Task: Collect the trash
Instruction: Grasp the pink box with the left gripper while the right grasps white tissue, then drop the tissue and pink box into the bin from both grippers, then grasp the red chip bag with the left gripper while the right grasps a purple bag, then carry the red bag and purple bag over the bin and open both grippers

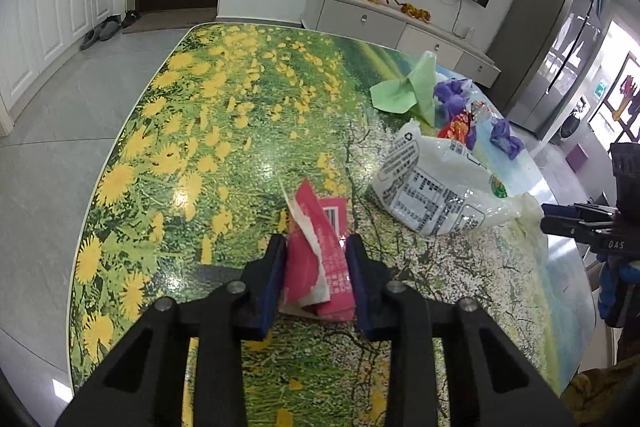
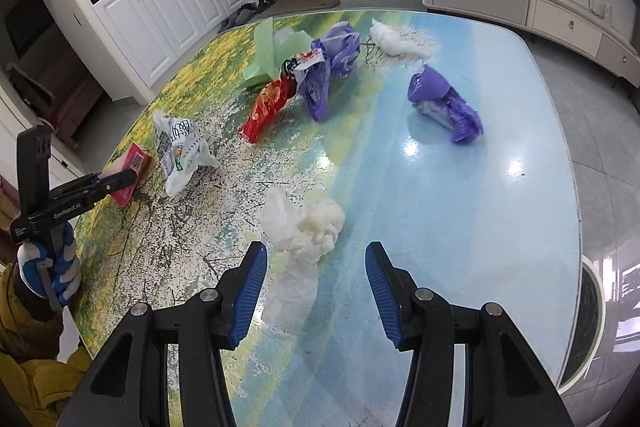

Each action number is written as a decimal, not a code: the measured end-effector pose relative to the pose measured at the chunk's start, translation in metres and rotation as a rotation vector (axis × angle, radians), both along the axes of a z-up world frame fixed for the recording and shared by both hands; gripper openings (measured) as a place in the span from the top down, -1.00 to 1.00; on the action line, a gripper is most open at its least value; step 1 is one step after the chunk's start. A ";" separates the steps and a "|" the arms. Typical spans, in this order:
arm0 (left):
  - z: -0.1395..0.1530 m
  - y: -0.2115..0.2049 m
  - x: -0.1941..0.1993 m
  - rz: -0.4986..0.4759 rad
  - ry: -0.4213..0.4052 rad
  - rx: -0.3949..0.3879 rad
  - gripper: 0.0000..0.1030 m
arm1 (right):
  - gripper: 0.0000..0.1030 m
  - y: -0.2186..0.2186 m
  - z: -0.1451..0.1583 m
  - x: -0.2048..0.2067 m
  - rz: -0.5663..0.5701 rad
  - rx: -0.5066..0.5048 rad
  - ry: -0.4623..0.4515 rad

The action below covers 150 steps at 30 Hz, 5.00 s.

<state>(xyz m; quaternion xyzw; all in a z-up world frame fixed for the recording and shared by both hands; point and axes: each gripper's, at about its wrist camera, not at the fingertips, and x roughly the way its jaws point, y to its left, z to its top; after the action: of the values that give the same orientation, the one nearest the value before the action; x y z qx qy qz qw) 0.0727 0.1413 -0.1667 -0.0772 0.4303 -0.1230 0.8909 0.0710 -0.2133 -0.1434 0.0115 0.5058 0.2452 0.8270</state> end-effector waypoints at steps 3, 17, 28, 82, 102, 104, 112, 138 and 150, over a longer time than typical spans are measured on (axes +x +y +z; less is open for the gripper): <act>0.002 0.003 -0.004 0.017 -0.022 -0.007 0.45 | 0.07 0.003 -0.002 0.002 0.005 0.000 0.001; 0.025 0.005 -0.027 0.052 -0.066 -0.094 0.46 | 0.80 0.014 -0.012 -0.003 0.037 -0.018 -0.032; 0.079 -0.043 -0.028 -0.066 -0.113 -0.139 0.46 | 0.80 -0.037 0.020 -0.025 -0.047 0.131 -0.134; 0.097 -0.349 0.048 -0.534 -0.071 0.016 -0.18 | 0.27 -0.261 0.029 -0.053 -0.576 0.077 -0.202; 0.038 -0.186 0.130 -0.222 0.105 0.182 -0.18 | 0.00 -0.099 0.031 0.049 -0.204 0.033 -0.176; 0.031 -0.185 0.130 -0.219 0.120 0.180 -0.17 | -0.04 -0.084 0.023 0.066 -0.169 0.032 -0.163; 0.014 -0.181 0.143 -0.215 0.171 0.141 0.35 | -0.09 -0.037 -0.006 0.120 -0.080 -0.013 -0.128; 0.043 -0.172 0.032 -0.314 0.124 -0.063 0.60 | 0.24 -0.058 0.003 0.025 -0.070 0.054 -0.162; 0.057 -0.247 -0.013 -0.509 0.123 -0.027 0.60 | 0.24 -0.143 0.010 -0.038 -0.278 0.120 -0.199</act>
<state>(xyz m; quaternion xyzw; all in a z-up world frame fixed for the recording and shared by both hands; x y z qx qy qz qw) 0.0596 -0.1056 -0.1101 0.0141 0.4873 -0.3440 0.8025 0.0328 -0.3562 -0.1334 0.1062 0.3998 0.1580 0.8966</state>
